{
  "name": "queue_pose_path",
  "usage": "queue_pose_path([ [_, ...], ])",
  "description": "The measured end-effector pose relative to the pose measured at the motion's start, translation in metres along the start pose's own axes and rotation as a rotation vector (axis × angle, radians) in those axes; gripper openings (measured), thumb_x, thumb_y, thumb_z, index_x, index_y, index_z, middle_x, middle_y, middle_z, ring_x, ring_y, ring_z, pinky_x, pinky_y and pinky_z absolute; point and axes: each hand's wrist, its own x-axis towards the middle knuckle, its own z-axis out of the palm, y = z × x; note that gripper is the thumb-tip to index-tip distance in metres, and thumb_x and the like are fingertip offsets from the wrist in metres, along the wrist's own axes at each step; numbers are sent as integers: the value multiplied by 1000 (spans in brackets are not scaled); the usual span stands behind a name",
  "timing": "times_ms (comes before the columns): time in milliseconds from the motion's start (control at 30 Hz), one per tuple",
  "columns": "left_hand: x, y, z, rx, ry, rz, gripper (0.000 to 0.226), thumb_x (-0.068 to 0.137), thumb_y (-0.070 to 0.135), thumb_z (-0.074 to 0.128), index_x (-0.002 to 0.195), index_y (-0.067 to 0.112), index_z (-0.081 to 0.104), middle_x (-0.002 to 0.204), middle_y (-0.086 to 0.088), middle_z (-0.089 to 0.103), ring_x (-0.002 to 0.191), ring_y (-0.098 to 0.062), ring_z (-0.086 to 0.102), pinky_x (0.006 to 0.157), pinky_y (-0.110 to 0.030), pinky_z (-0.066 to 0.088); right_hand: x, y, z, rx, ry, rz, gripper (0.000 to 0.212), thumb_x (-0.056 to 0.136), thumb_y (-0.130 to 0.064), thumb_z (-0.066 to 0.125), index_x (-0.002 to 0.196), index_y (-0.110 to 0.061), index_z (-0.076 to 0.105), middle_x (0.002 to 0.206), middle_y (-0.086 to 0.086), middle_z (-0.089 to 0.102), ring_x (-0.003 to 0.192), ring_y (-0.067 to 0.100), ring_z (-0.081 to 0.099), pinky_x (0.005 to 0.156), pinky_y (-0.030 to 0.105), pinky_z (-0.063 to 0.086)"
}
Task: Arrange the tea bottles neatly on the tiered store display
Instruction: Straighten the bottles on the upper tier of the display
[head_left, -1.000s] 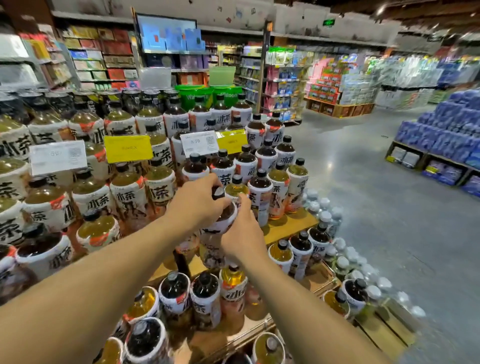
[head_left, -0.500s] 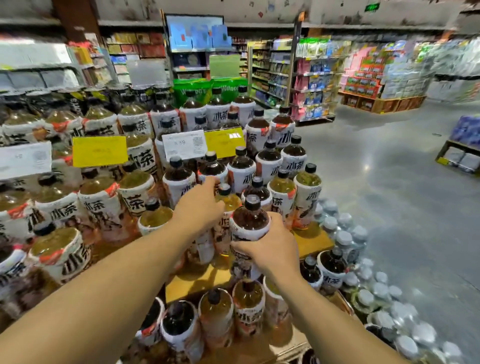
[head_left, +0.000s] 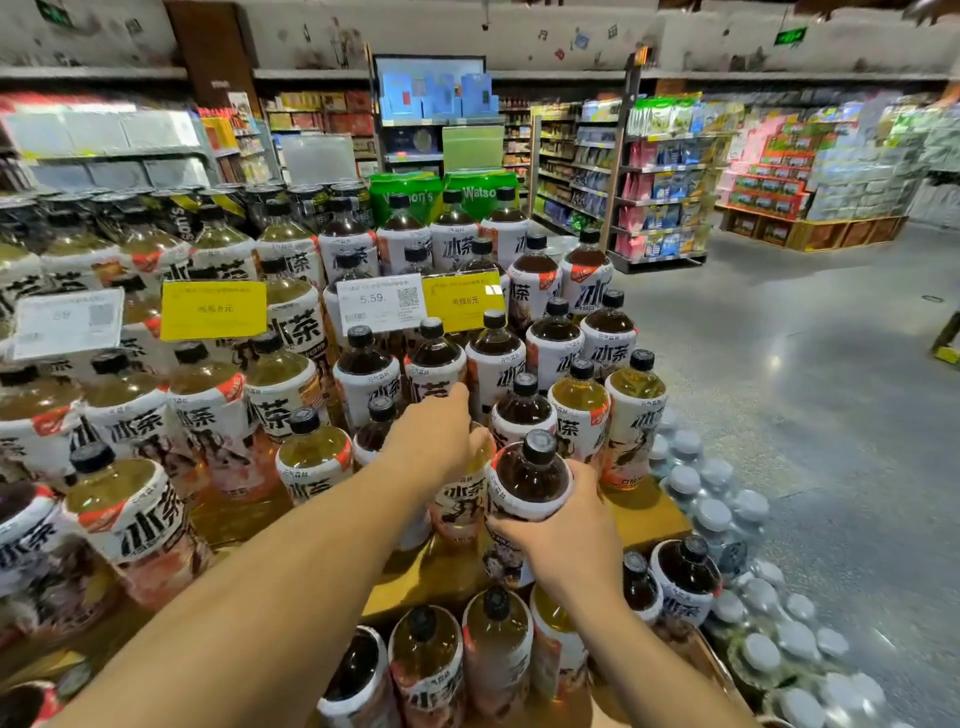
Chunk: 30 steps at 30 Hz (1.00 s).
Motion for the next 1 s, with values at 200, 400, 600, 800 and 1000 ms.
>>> queue_pose_path([
  [200, -43, -20, -17, -48, 141, -80, 27, 94, 43, 52, 99, 20, 40, 74, 1, 56, 71, -26, 59, 60, -40, 50, 4, -14, 1, -55, -53, -1, 75, 61, -52, 89, 114, -43, 37, 104, -18, 62, 92, 14, 63, 74, 34, 54],
  [400, -82, -30, -58, -2, 184, -4, 30, 90, 49, 49, 91, 20, 42, 66, 3, 52, 62, -19, 53, 50, -33, 38, 18, -35, 15, -56, -79, 33, 75, 61, -50, 90, 115, -37, 40, 115, -7, 66, 107, 25, 65, 83, 36, 52],
  [600, -112, -64, -71, 2, 117, -122, 30, 85, 52, 52, 83, 23, 44, 68, 2, 54, 65, -20, 53, 52, -35, 38, 39, -52, 57, -43, -96, 42, 86, 63, -44, 88, 136, -28, 44, 131, 1, 62, 118, 31, 61, 93, 44, 53],
  [800, -134, -113, -76, 0, 154, -205, 31, 87, 48, 54, 79, 23, 39, 64, 1, 52, 58, -17, 48, 47, -32, 32, 46, -58, 87, -59, -43, 87, 78, 72, -37, 88, 129, -10, 41, 126, 17, 60, 114, 42, 61, 88, 51, 54],
  [1000, -136, -155, -82, 23, 174, -326, 32, 91, 47, 54, 90, 17, 42, 68, 1, 57, 62, -18, 55, 52, -35, 47, 43, -60, 106, 2, 53, 137, 63, 84, -27, 79, 132, 1, 50, 134, 23, 53, 125, 42, 50, 102, 53, 46],
])
